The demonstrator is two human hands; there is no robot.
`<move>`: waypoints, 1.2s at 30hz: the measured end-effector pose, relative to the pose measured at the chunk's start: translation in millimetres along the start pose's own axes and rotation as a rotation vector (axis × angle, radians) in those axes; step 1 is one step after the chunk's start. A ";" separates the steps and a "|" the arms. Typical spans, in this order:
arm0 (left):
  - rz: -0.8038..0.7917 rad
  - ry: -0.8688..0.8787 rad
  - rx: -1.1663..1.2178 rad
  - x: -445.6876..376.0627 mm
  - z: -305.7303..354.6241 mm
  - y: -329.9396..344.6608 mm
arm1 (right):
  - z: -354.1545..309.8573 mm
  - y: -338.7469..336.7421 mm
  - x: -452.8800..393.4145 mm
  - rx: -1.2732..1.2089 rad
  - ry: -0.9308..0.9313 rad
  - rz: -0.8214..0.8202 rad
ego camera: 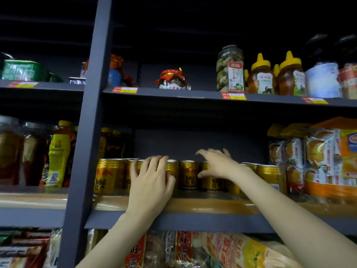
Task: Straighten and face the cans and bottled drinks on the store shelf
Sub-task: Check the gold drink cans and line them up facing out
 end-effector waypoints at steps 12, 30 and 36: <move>0.005 -0.009 0.010 -2.8 -1.6 0.8 | -14.4 29.8 -62.0 -0.138 0.002 -0.149; -0.649 -0.345 1.306 28.5 72.8 -33.0 | 5.9 -36.5 146.5 -1.591 0.083 0.612; -0.577 -0.508 1.550 28.1 80.5 -42.4 | -3.2 -29.6 160.4 -1.694 0.066 0.588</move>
Point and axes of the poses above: each hand's wrist, its own x-axis away from the middle knuckle, its own y-axis out of the palm, z = x × y, the point moved 4 cm from there along -x, towards the middle knuckle, and after that the axes turned 7 degrees about -y, right-handed, at the moved point
